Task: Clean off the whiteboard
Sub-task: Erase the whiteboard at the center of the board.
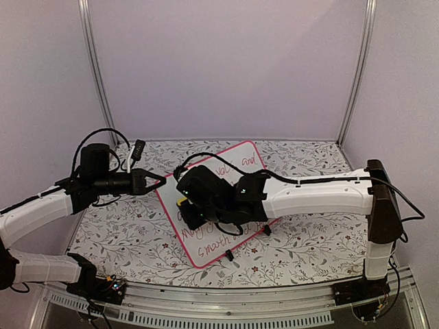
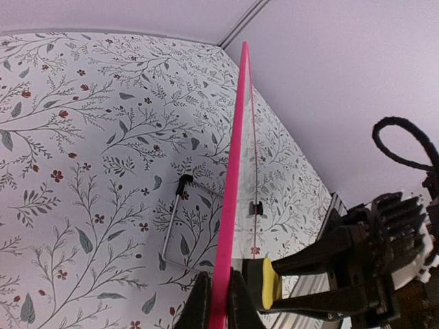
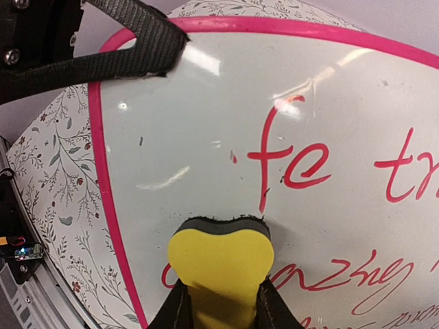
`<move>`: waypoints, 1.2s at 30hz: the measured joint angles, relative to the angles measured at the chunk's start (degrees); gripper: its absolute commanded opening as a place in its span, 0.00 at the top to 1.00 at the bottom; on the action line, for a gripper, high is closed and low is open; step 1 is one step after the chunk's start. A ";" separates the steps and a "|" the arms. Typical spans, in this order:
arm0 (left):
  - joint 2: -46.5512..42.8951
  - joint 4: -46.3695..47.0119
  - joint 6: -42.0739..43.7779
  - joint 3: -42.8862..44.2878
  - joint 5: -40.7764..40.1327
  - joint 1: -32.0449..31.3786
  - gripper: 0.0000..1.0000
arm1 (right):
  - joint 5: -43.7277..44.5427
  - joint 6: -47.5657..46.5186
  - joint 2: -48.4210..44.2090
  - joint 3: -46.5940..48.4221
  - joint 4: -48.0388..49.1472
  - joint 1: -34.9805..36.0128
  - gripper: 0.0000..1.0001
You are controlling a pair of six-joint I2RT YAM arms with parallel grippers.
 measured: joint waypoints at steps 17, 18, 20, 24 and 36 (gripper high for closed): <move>0.00 0.46 -0.31 0.00 -0.24 -0.04 1.00 | -1.25 -2.54 2.54 9.14 -1.88 -4.07 0.74; 0.00 0.46 -0.33 0.00 -0.26 -0.04 1.00 | -1.25 -2.75 2.67 9.42 -1.88 -4.24 0.74; 0.00 0.42 -0.52 0.00 -0.26 -0.04 1.00 | -1.20 -3.06 2.84 9.66 -1.86 -4.35 0.74; 0.07 0.37 -0.68 0.00 -0.33 -0.04 1.00 | -1.16 -3.19 2.95 9.66 -1.90 -4.35 0.74; 0.15 -0.09 -0.66 -0.02 -0.24 -0.04 1.00 | -0.20 -0.92 -1.75 -1.97 3.15 -3.17 0.75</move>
